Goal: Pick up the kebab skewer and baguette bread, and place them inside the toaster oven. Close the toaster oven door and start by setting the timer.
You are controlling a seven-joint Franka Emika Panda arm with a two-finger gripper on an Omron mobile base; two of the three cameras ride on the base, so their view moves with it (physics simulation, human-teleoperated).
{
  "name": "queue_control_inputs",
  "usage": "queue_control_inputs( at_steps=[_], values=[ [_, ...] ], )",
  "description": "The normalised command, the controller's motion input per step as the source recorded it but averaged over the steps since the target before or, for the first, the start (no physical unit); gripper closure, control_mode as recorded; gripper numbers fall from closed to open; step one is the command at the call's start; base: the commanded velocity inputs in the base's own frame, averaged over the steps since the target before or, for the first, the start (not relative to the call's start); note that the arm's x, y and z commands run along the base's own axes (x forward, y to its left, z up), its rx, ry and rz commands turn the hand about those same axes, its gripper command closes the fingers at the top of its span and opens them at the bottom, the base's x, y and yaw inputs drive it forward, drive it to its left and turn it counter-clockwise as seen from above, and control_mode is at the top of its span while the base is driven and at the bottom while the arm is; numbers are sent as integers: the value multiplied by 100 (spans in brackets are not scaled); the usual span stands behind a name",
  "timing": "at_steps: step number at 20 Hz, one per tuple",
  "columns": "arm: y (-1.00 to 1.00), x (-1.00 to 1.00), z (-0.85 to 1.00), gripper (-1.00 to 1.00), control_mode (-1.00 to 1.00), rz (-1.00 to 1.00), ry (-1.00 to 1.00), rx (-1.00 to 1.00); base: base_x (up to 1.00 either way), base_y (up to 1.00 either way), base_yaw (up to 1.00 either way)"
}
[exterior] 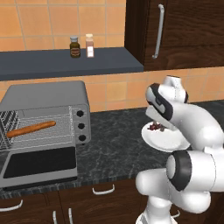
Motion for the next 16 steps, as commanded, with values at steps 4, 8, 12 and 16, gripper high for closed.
queue_control_inputs(
  at_steps=[4, 8, 12, 16],
  values=[
    [100, -57, 48, 100, -100, -20, -6, -2, 0, 0, 0],
    [100, -33, 32, 100, -100, -9, -14, -6, 0, 0, 0],
    [100, -9, 31, 100, -100, -1, -11, -1, 0, 0, 0],
    [100, 0, 22, 100, -100, 0, -20, 0, 0, 0, 0]
  ],
)
